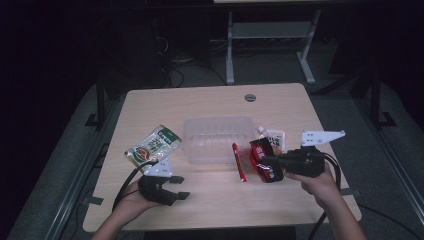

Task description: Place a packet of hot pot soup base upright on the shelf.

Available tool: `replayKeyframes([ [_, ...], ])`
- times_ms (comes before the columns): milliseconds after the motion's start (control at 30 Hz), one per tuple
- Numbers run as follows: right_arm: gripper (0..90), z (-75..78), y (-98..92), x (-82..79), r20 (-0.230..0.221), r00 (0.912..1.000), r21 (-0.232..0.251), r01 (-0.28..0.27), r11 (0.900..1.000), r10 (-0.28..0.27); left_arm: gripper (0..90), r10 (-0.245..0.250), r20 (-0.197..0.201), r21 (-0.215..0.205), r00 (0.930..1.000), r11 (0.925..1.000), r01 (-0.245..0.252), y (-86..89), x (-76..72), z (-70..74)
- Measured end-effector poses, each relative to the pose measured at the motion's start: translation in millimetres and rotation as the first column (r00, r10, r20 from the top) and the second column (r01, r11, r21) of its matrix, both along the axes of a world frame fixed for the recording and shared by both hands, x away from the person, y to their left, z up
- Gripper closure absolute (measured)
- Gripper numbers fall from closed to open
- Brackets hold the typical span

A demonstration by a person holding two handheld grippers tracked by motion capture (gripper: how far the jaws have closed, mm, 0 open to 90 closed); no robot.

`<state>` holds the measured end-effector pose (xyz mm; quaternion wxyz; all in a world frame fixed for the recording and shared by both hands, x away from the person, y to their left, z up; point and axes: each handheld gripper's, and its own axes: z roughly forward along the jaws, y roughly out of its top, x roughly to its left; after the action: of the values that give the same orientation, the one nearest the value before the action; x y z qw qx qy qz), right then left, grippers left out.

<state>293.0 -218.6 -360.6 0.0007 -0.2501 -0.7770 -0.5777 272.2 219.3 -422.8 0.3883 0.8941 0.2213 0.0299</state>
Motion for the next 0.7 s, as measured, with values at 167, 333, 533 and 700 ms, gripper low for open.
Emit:
replayKeyframes([
  [167, 90.0, 8.7, 1.9, 8.4, 0.009, 0.9995, -0.011, 0.031, 0.999, -0.031, 36.0, 0.040, 0.003, 0.008, 0.9992, 0.9992, -0.040, 18.6, -4.2, -2.5],
  [333, 90.0, 14.6, 1.6, 18.6, 0.022, 0.9977, -0.015, 0.065, 0.998, -0.065, 32.1, 0.076, 0.005, -0.005, 0.9971, 0.9971, -0.076, 30.5, -2.9, -4.6],
  [533, 90.0, 19.9, 2.0, 32.5, 0.030, 0.9943, -0.035, 0.104, 0.994, -0.102, 26.9, 0.104, 0.021, 0.007, 0.9943, 0.9945, -0.104, 34.6, 0.7, -8.2],
  [700, 90.0, 22.8, 4.4, 45.6, 0.039, 0.9902, -0.053, 0.136, 0.989, -0.134, 25.9, 0.119, 0.023, 0.006, 0.9927, 0.9929, -0.119, 37.4, 1.7, -8.5],
])
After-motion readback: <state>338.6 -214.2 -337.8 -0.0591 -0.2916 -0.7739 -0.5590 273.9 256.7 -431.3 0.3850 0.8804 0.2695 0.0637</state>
